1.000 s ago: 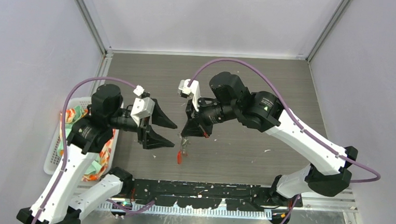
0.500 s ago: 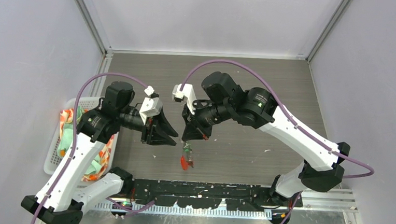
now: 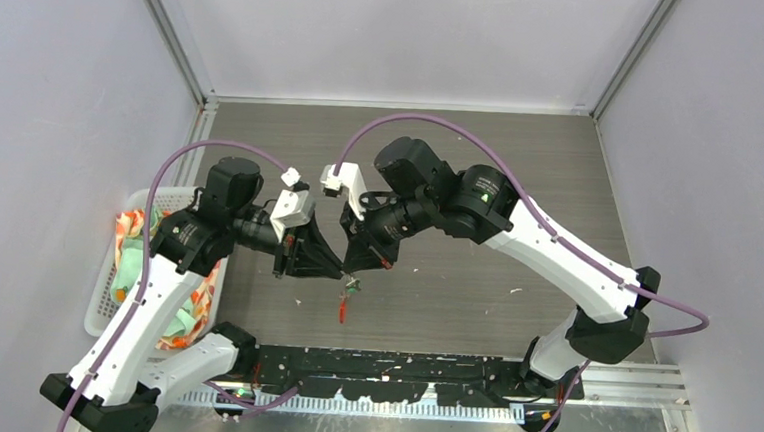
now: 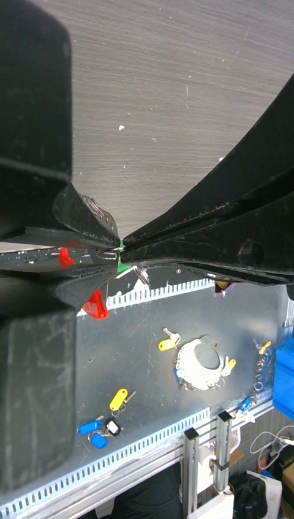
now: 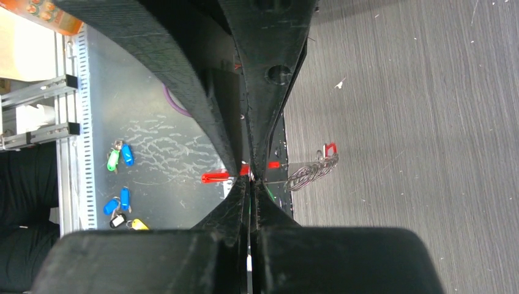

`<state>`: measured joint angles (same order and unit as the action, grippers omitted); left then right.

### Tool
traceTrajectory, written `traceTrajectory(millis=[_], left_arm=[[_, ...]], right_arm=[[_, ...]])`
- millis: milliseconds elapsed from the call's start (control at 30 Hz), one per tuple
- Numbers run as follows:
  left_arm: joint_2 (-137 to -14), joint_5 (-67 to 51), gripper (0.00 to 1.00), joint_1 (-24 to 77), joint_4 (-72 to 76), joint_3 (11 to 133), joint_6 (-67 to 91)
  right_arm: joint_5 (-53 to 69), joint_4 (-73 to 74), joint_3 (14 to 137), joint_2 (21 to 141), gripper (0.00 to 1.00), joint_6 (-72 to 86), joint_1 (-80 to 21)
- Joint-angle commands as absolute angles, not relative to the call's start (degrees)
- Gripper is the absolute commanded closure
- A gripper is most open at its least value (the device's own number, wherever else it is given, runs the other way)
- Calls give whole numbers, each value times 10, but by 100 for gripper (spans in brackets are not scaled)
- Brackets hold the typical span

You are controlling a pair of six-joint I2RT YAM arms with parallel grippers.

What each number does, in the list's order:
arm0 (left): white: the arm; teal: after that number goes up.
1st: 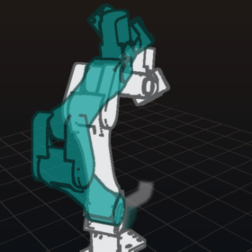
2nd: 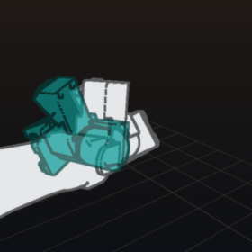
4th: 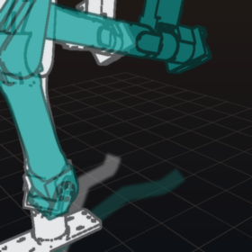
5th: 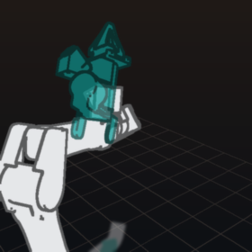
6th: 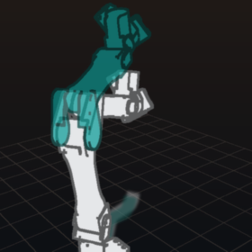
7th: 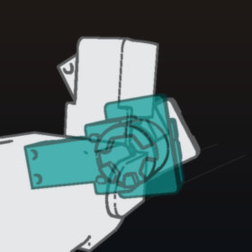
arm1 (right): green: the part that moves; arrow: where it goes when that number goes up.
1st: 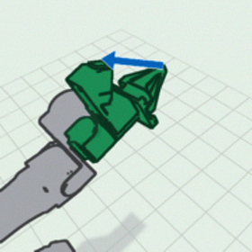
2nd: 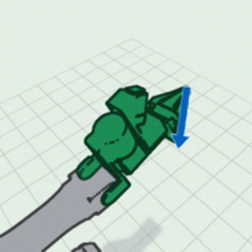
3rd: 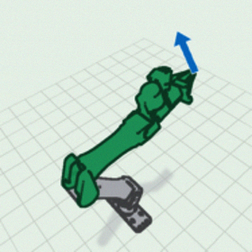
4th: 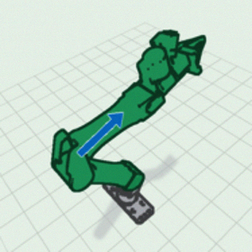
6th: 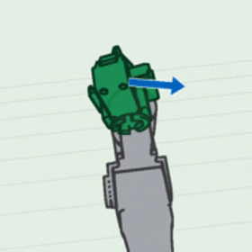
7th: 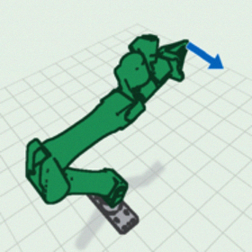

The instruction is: Put the keys on the keyring

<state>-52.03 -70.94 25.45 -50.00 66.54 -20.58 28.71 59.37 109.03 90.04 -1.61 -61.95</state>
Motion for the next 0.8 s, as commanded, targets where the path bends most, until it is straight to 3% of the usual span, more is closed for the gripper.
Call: traceTrajectory(millis=[0,167,333,467,633,767], left_arm=[[-512,-713,86,259,-497,680,-226],[-521,-661,99,268,-504,689,-238],[-530,-650,100,269,-513,703,-233],[-513,-650,100,269,-444,676,-150],[-449,-625,100,269,-239,584,58],[-421,-594,100,268,-116,544,181]], right_arm=[[297,584,1121,897,99,-14,-623],[300,598,1137,912,99,-15,-624],[298,599,1139,915,99,-12,-625],[272,579,1135,904,82,-1,-625],[155,488,1063,810,40,34,-624],[87,392,957,707,32,59,-622]])
